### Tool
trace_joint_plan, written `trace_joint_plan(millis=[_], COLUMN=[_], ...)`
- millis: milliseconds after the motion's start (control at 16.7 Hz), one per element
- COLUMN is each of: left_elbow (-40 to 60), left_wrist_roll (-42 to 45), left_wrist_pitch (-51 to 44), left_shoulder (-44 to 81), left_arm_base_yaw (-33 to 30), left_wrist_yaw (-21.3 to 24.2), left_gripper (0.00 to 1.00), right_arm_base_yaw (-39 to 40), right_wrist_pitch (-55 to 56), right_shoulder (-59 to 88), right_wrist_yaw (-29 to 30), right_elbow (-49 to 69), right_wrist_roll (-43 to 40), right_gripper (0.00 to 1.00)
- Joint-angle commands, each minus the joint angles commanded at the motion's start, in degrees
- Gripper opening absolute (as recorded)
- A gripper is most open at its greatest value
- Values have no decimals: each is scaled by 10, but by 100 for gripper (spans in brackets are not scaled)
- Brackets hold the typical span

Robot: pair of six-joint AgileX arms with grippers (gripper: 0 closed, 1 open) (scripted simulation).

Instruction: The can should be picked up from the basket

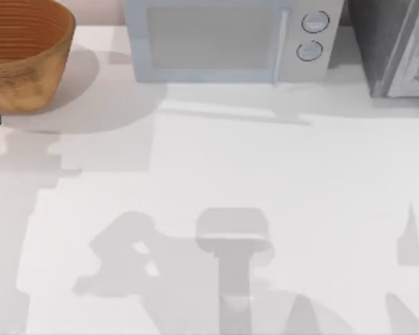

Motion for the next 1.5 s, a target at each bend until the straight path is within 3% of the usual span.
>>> trace_joint_plan(millis=[300, 660, 960, 1500], left_elbow=[-293, -488, -524, -517], left_wrist_roll=[-16, -30, -28, -27], left_wrist_pitch=[66, 252, 332, 343], left_shoulder=[-290, -557, -649, -638], left_arm_base_yaw=[-12, -25, -30, -30], left_wrist_yaw=[-12, -33, -44, -39], left_gripper=[0, 0, 0, 0], right_arm_base_yaw=[0, 0, 0, 0], right_wrist_pitch=[0, 0, 0, 0], right_shoulder=[0, 0, 0, 0], right_wrist_yaw=[0, 0, 0, 0], right_elbow=[0, 0, 0, 0], right_wrist_roll=[0, 0, 0, 0], right_gripper=[100, 100, 100, 100])
